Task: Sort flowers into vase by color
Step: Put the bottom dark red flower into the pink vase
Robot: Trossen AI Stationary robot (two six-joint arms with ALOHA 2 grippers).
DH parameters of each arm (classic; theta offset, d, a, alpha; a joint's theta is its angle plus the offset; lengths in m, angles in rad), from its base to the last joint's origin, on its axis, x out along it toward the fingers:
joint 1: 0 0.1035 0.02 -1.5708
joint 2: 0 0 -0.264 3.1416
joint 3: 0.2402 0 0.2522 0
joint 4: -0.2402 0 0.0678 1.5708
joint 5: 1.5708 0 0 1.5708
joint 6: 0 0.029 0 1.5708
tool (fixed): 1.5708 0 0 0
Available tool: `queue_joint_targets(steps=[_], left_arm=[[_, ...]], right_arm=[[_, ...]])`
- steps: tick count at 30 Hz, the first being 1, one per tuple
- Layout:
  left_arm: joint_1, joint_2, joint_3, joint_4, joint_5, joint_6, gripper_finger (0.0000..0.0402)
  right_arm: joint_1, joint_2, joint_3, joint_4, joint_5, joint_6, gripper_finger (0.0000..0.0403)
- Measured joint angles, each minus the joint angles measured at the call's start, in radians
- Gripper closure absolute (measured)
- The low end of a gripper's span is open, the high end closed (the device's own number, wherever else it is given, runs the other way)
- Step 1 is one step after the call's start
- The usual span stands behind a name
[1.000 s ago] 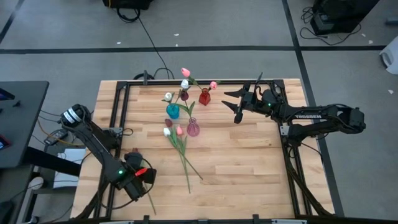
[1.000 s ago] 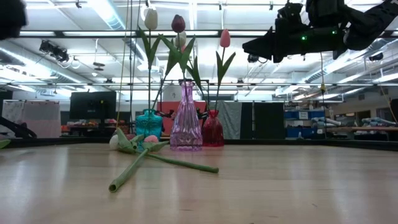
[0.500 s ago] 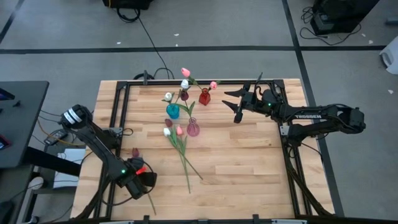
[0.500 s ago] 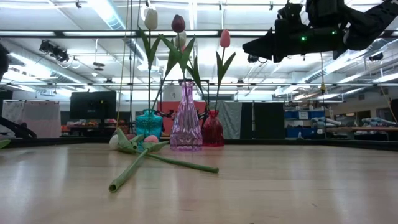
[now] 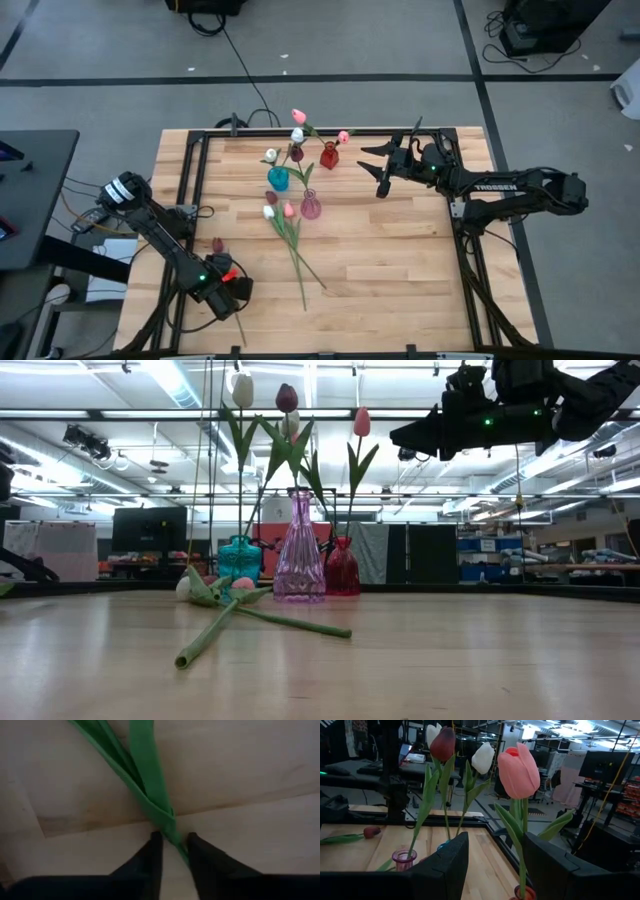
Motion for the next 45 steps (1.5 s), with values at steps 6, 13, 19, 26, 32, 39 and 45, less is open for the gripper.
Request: queue_joint_targets(steps=[6, 13, 19, 26, 32, 39, 45], left_arm=[[0.0, 0.002, 0.0, -0.004, 0.023, 0.026, 0.039], [0.007, -0.011, 0.04, -0.083, 0.04, 0.118, 0.0398], [0.034, -0.043, 0.188, -0.39, 0.071, 0.3, 0.04], [0.058, -0.045, 0.364, -0.616, -0.113, 0.444, 0.0401], [0.087, -0.045, 0.473, -0.617, -0.476, 0.587, 0.0401], [0.192, -0.045, 0.488, -0.525, -0.737, 0.896, 0.0401], [0.303, -0.043, 0.488, -0.251, -1.056, 1.45, 0.0401]], right_arm=[[0.0, 0.0, 0.0, 0.0, 0.0, 0.0, 0.0209], [0.0, 0.0, 0.0, 0.0, 0.0, 0.0, 0.0209], [0.0, 0.0, 0.0, 0.001, 0.0, -0.001, 0.0209], [0.0, -0.002, 0.0, 0.0, 0.0, -0.005, 0.0209], [-0.004, -0.002, 0.0, -0.006, 0.0, -0.005, 0.0209], [-0.004, -0.002, 0.0, -0.034, -0.056, 0.004, 0.0209], [-0.004, -0.002, 0.0, -0.086, -0.056, 0.031, 0.0209]])
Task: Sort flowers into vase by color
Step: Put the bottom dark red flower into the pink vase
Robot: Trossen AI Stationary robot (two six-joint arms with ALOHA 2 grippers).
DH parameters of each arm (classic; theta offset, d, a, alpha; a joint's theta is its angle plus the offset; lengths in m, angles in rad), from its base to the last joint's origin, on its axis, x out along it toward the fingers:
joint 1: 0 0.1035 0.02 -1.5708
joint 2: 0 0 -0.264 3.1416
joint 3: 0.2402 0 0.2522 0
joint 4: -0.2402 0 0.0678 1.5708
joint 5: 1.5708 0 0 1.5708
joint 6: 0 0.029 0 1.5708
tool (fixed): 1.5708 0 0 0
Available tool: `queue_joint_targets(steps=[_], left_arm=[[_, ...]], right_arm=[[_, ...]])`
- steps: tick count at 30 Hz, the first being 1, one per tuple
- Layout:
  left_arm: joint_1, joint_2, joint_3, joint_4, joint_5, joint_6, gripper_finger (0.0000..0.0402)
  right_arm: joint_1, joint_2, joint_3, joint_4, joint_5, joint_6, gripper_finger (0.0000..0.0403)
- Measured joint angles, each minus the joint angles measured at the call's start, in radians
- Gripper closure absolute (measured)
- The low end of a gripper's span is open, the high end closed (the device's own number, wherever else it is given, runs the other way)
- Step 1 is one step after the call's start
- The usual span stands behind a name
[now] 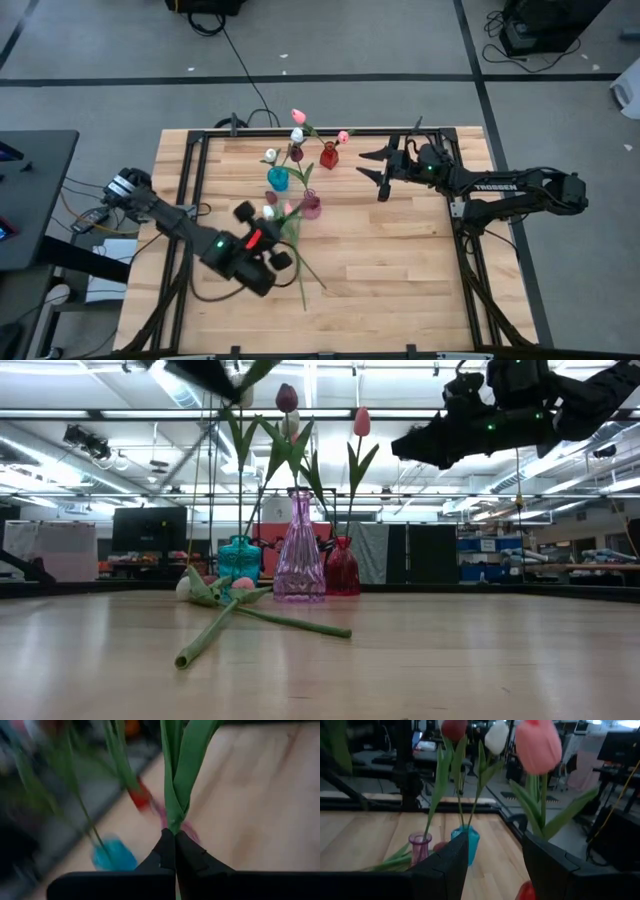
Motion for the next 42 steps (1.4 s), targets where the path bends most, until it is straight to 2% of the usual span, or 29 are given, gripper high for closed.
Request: queue_joint_targets(steps=[3, 6, 8, 11, 15, 18, 29, 39, 42], left_arm=[[0.048, 0.0, 0.0, 0.198, -0.075, 0.31, 0.0401], [0.097, 0.0, 0.0, 0.423, -0.069, 0.571, 0.0401], [0.129, 0.0, 0.0, 0.576, -0.023, 0.727, 0.0401], [0.18, 0.0, 0.0, 0.781, 0.102, 0.909, 0.0401], [0.23, 0.0, 0.0, 0.931, 0.193, 1.062, 0.0401], [0.258, 0.0, 0.0, 0.958, 0.219, 1.12, 0.0401], [0.333, 0.0, 0.0, 1.051, 0.374, 1.15, 0.0401], [0.343, 0.0, -0.002, 1.044, 0.354, 1.144, 0.0401], [0.335, -0.002, -0.051, 1.117, 0.341, 1.143, 0.0401]], right_arm=[[0.0, 0.0, 0.0, -0.018, 0.001, 0.009, 0.0209], [0.0, 0.0, 0.0, -0.027, 0.01, 0.015, 0.0209], [0.0, 0.0, 0.0, -0.029, 0.022, 0.015, 0.0209], [0.0, 0.0, 0.0, -0.044, 0.026, 0.015, 0.0209], [0.0, 0.0, 0.0, -0.058, 0.026, 0.015, 0.0209], [0.0, 0.0, 0.0, -0.057, 0.027, 0.007, 0.0209], [0.0, 0.0, 0.0, -0.059, 0.03, -0.011, 0.0209], [0.0, 0.0, 0.0, -0.059, 0.03, -0.011, 0.0209], [0.0, 0.0, 0.0, -0.059, 0.029, -0.011, 0.0209]])
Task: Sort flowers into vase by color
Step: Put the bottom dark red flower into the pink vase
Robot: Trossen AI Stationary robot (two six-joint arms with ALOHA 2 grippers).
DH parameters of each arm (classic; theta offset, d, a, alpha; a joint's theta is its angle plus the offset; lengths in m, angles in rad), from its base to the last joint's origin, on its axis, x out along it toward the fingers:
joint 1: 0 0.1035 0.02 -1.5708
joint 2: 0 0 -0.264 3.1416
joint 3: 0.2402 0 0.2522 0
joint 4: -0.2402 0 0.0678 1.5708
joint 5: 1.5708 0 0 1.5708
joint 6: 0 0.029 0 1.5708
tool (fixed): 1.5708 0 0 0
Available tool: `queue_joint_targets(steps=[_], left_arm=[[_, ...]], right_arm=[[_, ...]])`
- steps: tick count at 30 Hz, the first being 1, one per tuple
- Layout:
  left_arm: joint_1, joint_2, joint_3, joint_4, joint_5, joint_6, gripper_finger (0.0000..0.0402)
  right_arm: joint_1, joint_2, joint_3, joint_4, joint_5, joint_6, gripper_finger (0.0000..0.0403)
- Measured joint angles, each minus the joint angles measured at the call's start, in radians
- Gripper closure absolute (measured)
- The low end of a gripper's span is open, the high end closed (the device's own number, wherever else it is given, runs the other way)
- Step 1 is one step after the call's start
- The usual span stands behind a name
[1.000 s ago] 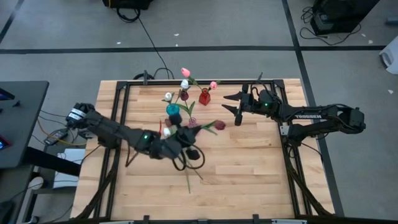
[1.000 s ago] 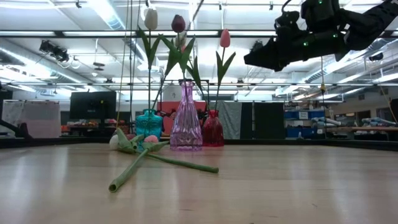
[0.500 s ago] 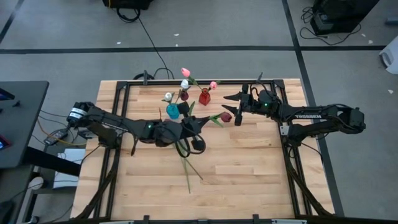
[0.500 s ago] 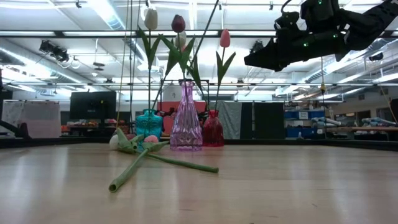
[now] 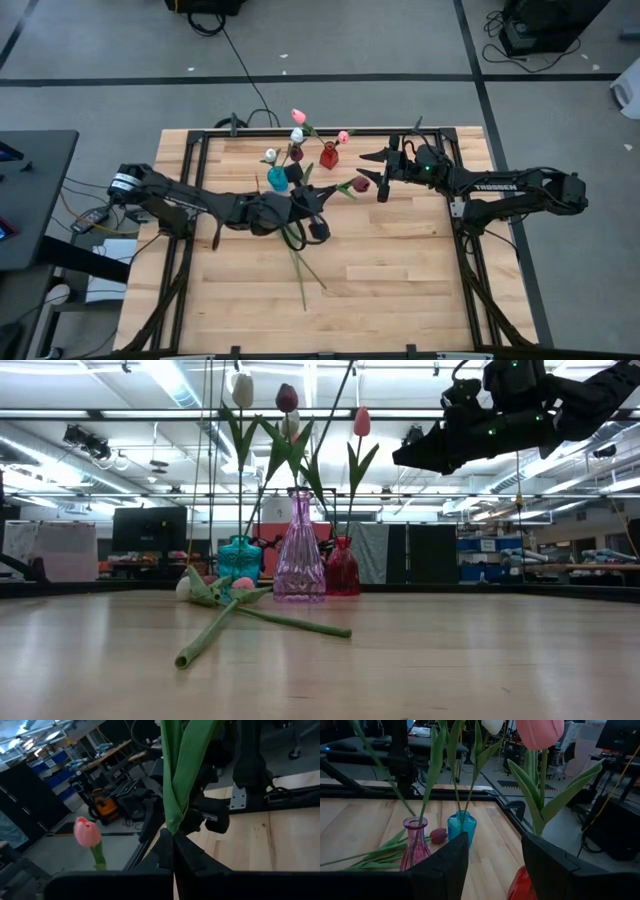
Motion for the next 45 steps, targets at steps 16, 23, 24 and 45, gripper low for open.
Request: queue_joint_targets(steps=[16, 23, 24, 45], left_arm=[[-0.032, -0.134, -0.433, 0.728, -0.022, 0.073, 0.0401], [-0.031, -0.143, -0.539, 0.833, -0.105, -0.001, 0.0401], [-0.031, -0.143, -0.547, 0.855, -0.108, -0.001, 0.0401], [0.036, -0.068, -0.56, 0.727, -0.141, -0.294, 0.0401]], right_arm=[[0.001, 0.0, 0.0, -0.012, 0.0, 0.001, 0.0209], [0.001, 0.0, 0.0, -0.012, 0.0, 0.001, 0.0209], [0.001, 0.0, 0.0, -0.012, 0.0, 0.001, 0.0209], [0.001, 0.0, 0.0, -0.004, 0.0, 0.008, 0.0209]])
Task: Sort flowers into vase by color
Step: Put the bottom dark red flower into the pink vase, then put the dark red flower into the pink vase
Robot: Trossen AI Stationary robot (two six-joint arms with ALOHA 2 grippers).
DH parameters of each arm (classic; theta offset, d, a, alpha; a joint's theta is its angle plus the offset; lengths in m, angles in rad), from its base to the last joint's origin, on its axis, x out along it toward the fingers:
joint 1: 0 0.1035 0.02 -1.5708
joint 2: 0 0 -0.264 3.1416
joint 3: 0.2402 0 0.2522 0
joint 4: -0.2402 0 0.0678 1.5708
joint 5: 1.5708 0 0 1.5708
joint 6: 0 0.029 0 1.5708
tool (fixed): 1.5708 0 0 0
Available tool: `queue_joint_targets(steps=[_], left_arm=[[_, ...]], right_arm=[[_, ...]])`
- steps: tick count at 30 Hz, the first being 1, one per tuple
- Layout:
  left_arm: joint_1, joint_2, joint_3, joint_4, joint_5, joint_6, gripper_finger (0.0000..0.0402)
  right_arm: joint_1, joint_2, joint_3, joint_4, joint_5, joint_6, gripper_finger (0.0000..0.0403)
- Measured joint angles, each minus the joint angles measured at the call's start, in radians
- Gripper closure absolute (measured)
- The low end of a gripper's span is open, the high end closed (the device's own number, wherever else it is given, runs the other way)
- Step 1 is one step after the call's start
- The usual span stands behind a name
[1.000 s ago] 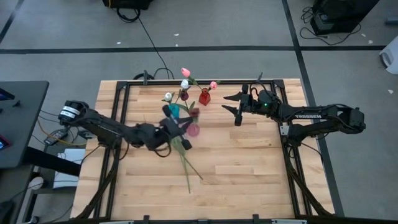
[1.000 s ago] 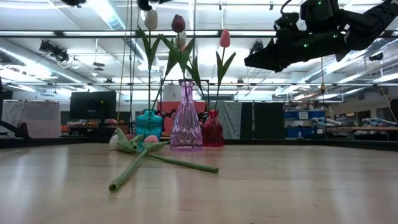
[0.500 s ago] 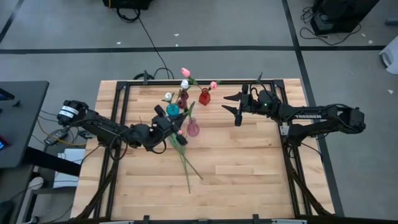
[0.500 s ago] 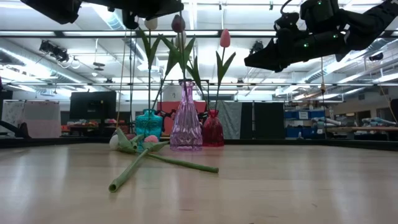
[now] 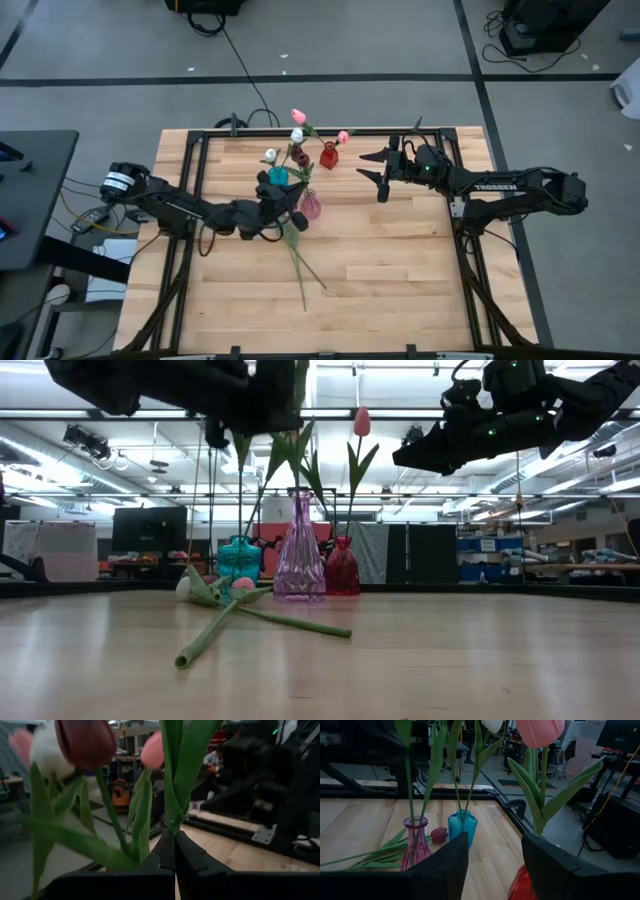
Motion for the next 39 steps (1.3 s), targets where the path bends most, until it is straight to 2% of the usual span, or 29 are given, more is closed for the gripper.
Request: queue_joint_targets(steps=[12, 17, 20, 28, 32, 39], left_arm=[[0.039, 0.112, 0.0, -0.009, -0.001, -0.124, 0.0401], [0.039, 0.126, 0.0, -0.045, -0.001, -0.157, 0.0388], [0.024, 0.126, 0.0, -0.043, -0.002, -0.146, 0.0363], [-0.023, 0.072, 0.0, -0.066, -0.053, -0.117, 0.0259], [-0.073, 0.035, 0.0, -0.226, -0.053, -0.159, 0.0233], [-0.159, -0.063, 0.0, -0.606, -0.054, -0.504, 0.023]], right_arm=[[0.0, 0.0, 0.0, 0.0, 0.0, -0.004, 0.0209], [0.0, 0.0, 0.0, 0.0, 0.0, -0.004, 0.0209], [0.0, 0.0, 0.0, 0.0, 0.0, -0.005, 0.0209], [0.0, 0.0, 0.0, -0.003, 0.0, -0.006, 0.0209], [0.0, 0.0, 0.0, -0.013, 0.0, -0.008, 0.0209], [0.0, 0.0, 0.0, -0.015, 0.0, -0.007, 0.0209]])
